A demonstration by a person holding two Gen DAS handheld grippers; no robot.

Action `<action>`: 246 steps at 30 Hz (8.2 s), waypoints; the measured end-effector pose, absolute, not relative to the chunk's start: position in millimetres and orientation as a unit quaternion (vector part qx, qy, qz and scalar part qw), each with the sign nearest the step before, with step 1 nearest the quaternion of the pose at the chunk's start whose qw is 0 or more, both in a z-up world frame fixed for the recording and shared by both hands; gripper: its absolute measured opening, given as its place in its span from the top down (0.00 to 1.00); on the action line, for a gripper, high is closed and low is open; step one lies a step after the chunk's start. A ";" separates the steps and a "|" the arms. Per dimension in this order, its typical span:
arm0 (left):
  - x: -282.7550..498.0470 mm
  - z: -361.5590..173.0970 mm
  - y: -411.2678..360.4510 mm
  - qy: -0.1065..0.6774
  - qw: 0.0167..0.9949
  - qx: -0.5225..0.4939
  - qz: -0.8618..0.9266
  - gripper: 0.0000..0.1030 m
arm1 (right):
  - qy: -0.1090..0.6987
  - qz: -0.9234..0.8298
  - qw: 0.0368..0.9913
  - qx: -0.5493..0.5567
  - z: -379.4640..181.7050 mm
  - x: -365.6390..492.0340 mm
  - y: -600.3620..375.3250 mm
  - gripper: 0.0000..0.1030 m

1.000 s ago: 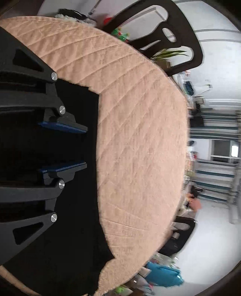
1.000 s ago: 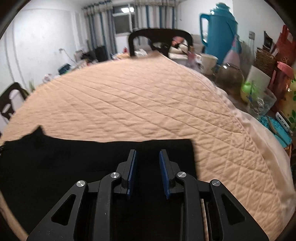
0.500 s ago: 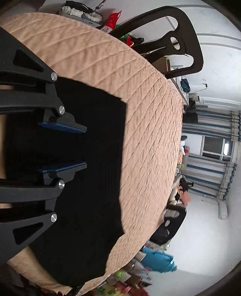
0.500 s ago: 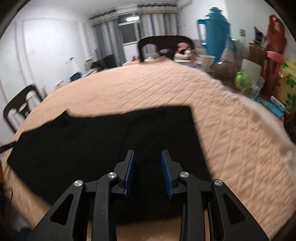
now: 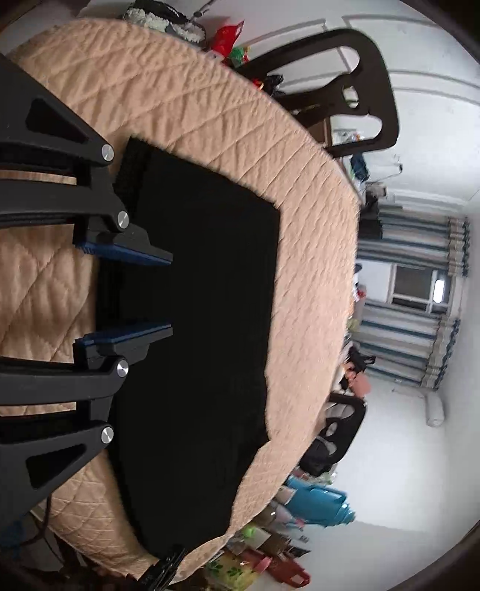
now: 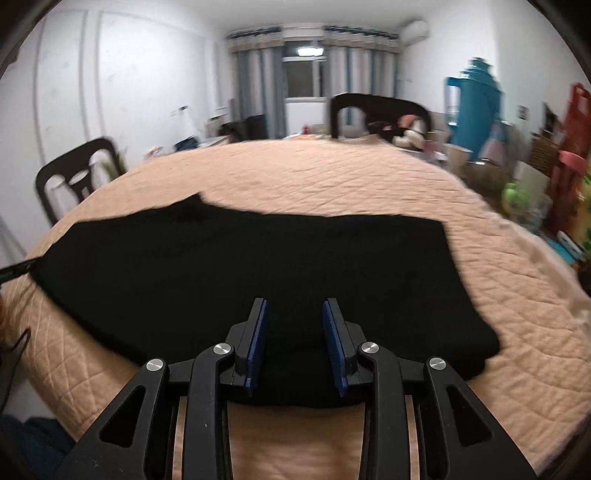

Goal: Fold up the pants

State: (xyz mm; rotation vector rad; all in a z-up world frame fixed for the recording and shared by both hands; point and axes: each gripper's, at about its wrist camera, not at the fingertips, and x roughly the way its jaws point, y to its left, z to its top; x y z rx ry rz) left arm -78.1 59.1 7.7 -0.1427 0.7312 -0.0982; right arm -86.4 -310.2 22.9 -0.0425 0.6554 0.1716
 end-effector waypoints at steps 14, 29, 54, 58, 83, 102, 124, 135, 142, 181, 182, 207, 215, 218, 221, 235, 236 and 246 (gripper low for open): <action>-90.7 5.5 14.2 0.343 0.934 -0.022 -0.100 0.67 | 0.325 0.118 0.937 -0.060 12.6 -88.3 -282.1 0.57; -89.7 10.0 93.1 0.340 0.936 -0.095 0.006 0.67 | 0.317 0.049 0.947 0.031 9.2 -93.7 -348.9 0.57; -97.1 6.3 111.0 0.407 0.881 -0.231 0.073 0.59 | 0.294 0.054 0.953 0.038 23.9 -91.6 -344.4 0.58; -102.0 3.7 106.7 0.379 0.888 -0.241 0.099 0.56 | 0.290 0.059 0.954 0.041 24.5 -91.5 -342.0 0.58; -86.3 -5.0 113.8 0.308 0.896 -0.308 0.088 0.75 | 0.274 0.096 0.956 0.031 28.3 -85.9 -318.9 0.58; -15.8 58.1 -64.2 0.348 0.897 -0.141 -0.233 0.94 | 0.277 0.121 0.952 0.056 32.6 -82.9 -313.0 0.58; -32.3 25.8 -38.4 0.361 0.891 -0.152 -0.230 0.66 | 0.400 0.290 0.859 0.138 5.1 -23.7 -246.6 0.57; -25.1 7.8 -39.7 0.380 0.886 -0.147 -0.220 0.66 | 0.437 0.304 0.835 0.139 2.6 25.8 -207.8 0.62; -26.5 8.1 -35.6 0.382 0.886 -0.146 -0.219 0.66 | 0.411 0.300 0.844 0.170 10.9 14.4 -224.8 0.97; 43.3 11.7 -71.3 0.406 0.890 -0.055 -0.200 0.64 | 0.422 0.237 0.849 0.211 -2.1 -3.0 -286.7 0.95; 44.3 12.0 -71.3 0.406 0.890 -0.055 -0.201 0.64 | 0.424 0.237 0.847 0.216 -3.0 -0.7 -287.2 0.95; 64.7 16.1 -85.3 0.406 0.896 -0.028 -0.179 0.63 | 0.424 0.200 0.875 0.124 22.9 50.8 -251.0 0.90; 42.6 19.6 -90.0 0.410 0.892 -0.015 -0.192 0.63 | 0.437 0.195 0.868 0.133 16.6 44.0 -261.2 0.90; 10.2 20.4 -84.4 0.400 0.891 -0.016 -0.214 0.63 | 0.415 0.208 0.881 0.089 20.3 2.6 -259.4 0.90; -15.8 16.1 -77.5 0.396 0.890 -0.022 -0.226 0.63 | 0.408 0.226 0.883 0.057 13.5 -27.8 -253.0 0.90; -57.9 9.9 -66.4 0.360 0.910 -0.025 -0.203 0.63 | 0.360 0.215 0.907 0.028 8.2 -70.0 -270.1 0.88; -59.7 10.7 -66.6 0.360 0.911 -0.021 -0.200 0.63 | 0.362 0.210 0.908 0.027 10.0 -70.1 -269.0 0.88; -64.6 3.8 -50.2 0.370 0.907 -0.038 -0.196 0.60 | 0.355 0.215 0.909 0.024 7.6 -70.6 -266.1 0.87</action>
